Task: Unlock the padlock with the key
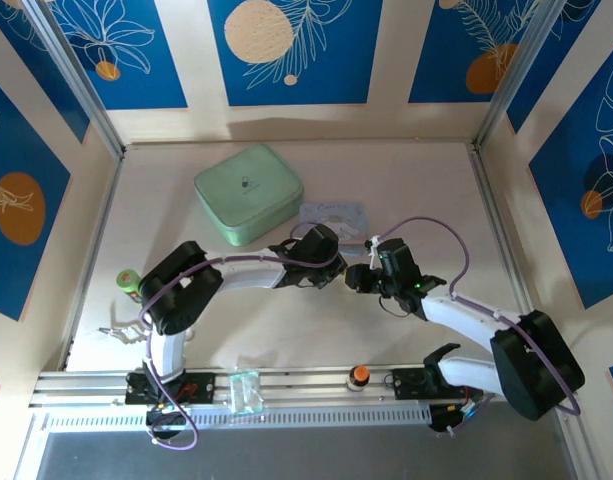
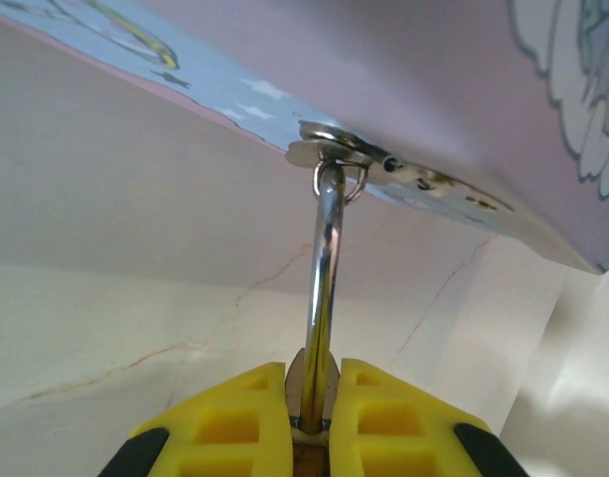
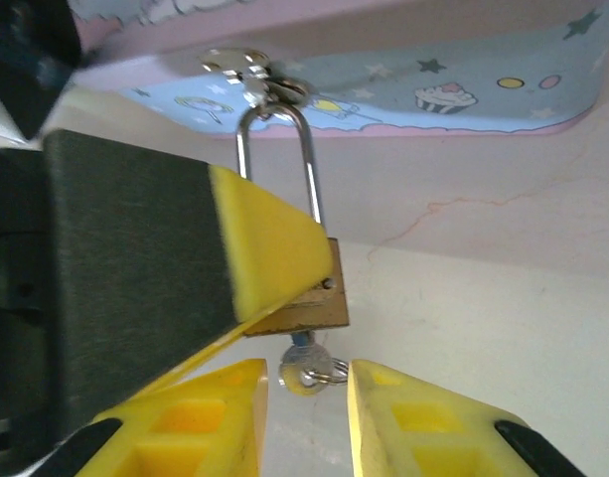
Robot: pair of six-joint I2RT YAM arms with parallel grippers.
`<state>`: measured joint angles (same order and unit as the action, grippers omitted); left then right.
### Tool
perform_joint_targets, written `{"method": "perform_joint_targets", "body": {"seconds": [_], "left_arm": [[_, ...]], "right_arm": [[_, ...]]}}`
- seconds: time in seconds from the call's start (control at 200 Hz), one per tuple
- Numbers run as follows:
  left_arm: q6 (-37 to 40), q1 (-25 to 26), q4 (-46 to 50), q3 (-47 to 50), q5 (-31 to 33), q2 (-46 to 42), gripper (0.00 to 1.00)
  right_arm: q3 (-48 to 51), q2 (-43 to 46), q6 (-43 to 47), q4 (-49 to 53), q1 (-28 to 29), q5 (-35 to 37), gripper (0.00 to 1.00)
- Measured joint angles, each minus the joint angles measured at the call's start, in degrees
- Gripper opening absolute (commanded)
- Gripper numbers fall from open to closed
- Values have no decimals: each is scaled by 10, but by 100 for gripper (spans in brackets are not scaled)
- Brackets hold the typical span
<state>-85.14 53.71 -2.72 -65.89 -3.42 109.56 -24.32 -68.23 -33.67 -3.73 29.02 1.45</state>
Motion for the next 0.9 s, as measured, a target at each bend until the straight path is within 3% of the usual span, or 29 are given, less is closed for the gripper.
{"method": "perform_joint_targets", "body": {"seconds": [0.19,0.68,0.9], "left_arm": [[-5,0,-4,7,-7,-4,0],[-14,-1,-16,20,-4,-11,0],[-33,-1,-66,50,-12,-16,0]], "right_arm": [[12,-13,5,-28,1,-19,29],[17,-44,16,-81,-3,-42,12],[27,-70,-30,-111,-75,-172,9]]}}
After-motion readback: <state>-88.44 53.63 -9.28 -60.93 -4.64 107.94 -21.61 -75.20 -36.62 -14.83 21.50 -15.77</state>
